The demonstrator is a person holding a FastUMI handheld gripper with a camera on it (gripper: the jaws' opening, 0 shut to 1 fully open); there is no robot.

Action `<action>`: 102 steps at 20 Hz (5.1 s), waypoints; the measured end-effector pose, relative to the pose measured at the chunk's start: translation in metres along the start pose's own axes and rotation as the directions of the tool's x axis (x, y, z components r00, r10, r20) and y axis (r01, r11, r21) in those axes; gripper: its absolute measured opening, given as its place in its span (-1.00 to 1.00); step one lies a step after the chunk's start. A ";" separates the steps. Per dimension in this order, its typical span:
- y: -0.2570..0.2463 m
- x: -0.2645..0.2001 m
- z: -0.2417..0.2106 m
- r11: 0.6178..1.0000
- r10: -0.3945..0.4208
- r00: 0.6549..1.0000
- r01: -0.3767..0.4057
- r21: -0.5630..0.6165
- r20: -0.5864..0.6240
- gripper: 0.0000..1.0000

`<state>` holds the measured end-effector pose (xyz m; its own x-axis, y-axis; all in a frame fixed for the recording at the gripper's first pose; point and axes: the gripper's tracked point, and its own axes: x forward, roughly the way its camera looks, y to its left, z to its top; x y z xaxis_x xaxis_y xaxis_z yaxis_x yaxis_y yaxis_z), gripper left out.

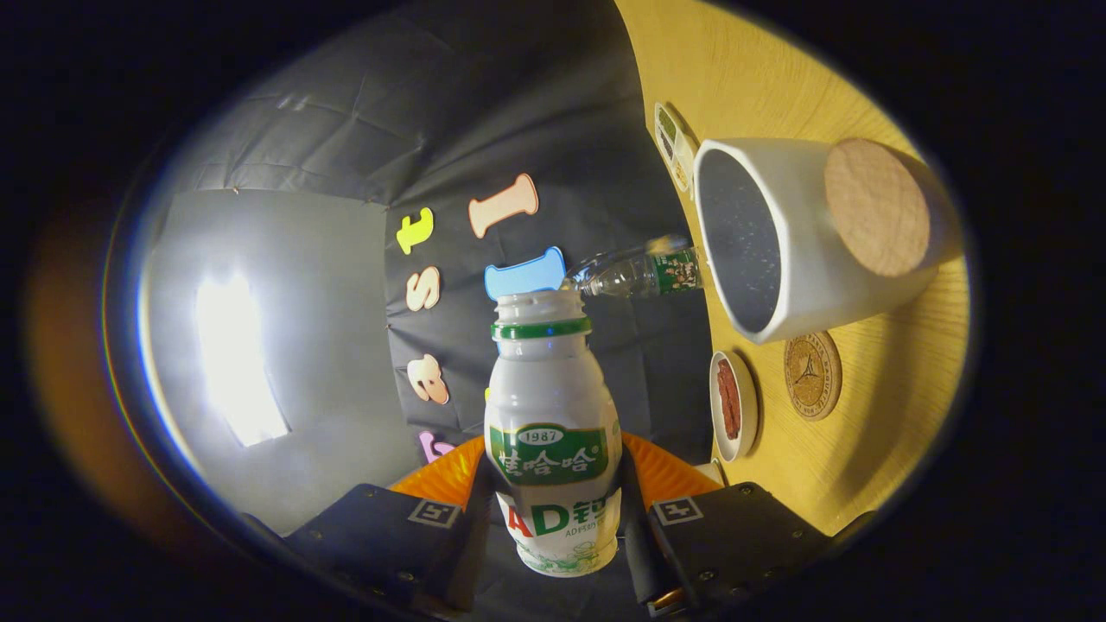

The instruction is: Take the bottle from table, then pour the juice into the cup, finally place the bottle on the coaster

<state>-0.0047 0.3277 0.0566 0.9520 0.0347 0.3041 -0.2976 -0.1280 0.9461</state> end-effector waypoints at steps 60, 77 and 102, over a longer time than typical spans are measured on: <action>0.010 0.001 -0.008 0.989 0.064 0.998 -0.066 0.130 0.019 0.32; 0.011 0.001 -0.005 0.983 0.067 0.997 -0.072 0.168 0.038 0.32; 0.011 -0.008 0.005 0.962 0.022 0.995 -0.048 0.267 0.101 0.32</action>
<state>-0.0154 0.3210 0.0639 0.9477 -0.0679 0.3118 -0.3129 -0.3900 0.8660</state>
